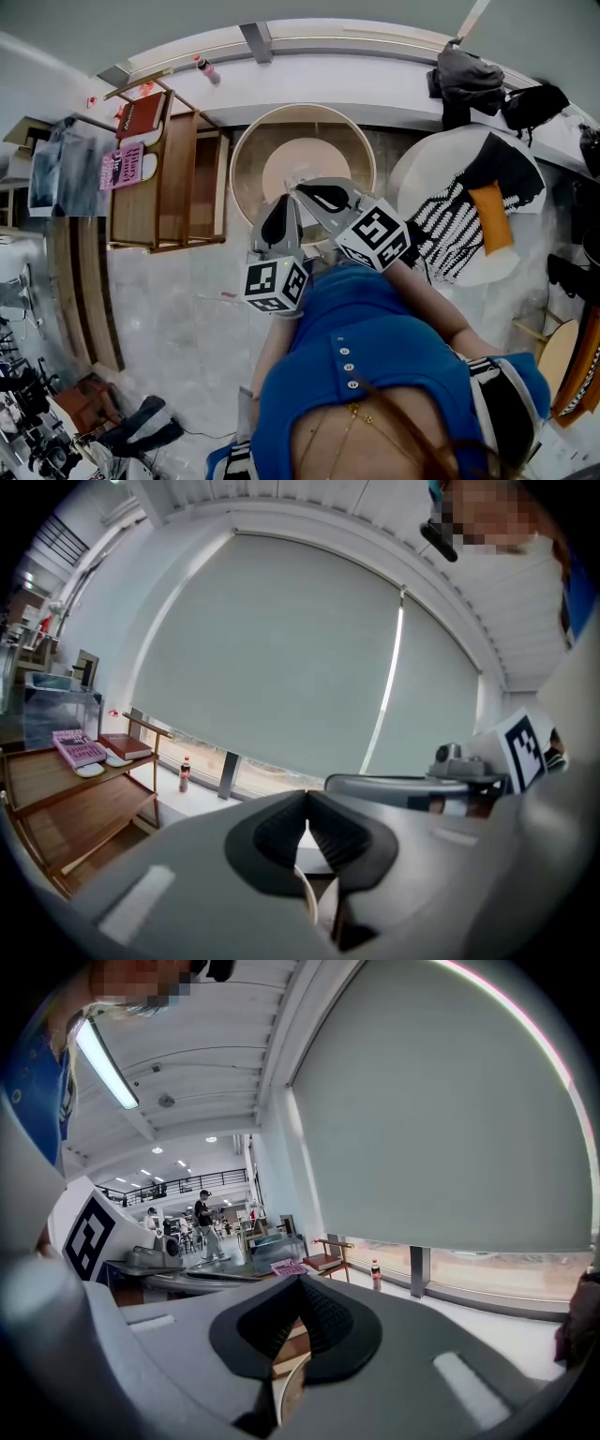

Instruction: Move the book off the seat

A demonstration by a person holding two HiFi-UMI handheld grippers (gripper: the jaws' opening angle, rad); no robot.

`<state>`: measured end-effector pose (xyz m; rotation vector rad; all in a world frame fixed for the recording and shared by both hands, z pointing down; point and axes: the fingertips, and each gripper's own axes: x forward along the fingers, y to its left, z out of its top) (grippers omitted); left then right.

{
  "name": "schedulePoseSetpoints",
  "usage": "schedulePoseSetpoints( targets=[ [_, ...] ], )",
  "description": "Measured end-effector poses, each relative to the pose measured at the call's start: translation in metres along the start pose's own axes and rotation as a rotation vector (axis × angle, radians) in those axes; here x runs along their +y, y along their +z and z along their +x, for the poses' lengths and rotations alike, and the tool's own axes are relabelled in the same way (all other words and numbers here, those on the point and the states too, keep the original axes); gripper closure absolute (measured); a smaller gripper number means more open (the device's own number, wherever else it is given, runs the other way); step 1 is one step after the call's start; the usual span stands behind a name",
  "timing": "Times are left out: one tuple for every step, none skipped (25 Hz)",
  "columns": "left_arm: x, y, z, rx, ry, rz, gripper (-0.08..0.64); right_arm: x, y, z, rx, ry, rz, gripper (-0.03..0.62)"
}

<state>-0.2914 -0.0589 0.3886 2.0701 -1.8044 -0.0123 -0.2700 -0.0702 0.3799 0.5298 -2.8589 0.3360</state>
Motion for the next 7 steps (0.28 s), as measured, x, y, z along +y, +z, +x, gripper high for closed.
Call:
schedulePoseSetpoints(
  targets=[
    [0.0002, -0.0002, 0.0009, 0.002, 0.000, -0.001, 0.560, -0.0006, -0.0002, 0.0004, 0.002, 0.001, 0.001, 0.594],
    [0.0003, -0.0004, 0.0021, 0.003, 0.001, -0.001, 0.560, -0.0016, -0.0004, 0.0009, 0.003, 0.002, 0.002, 0.594],
    [0.0004, -0.0007, 0.0034, 0.004, 0.000, -0.002, 0.560, -0.0027, -0.0006, 0.0014, 0.004, 0.002, 0.003, 0.594],
    [0.0006, -0.0008, 0.0047, 0.006, -0.001, -0.002, 0.559, -0.0039, -0.0007, 0.0019, 0.004, 0.002, 0.005, 0.594],
    [0.0009, -0.0009, 0.0059, 0.007, -0.002, -0.002, 0.560, -0.0051, -0.0008, 0.0026, 0.005, 0.002, 0.007, 0.594],
    [0.0013, -0.0010, 0.0071, 0.007, -0.003, -0.002, 0.560, -0.0061, -0.0008, 0.0034, 0.005, 0.001, 0.008, 0.594],
    [0.0018, -0.0010, 0.0082, 0.008, -0.004, -0.003, 0.560, -0.0072, -0.0008, 0.0042, 0.005, 0.001, 0.010, 0.594]
  ],
)
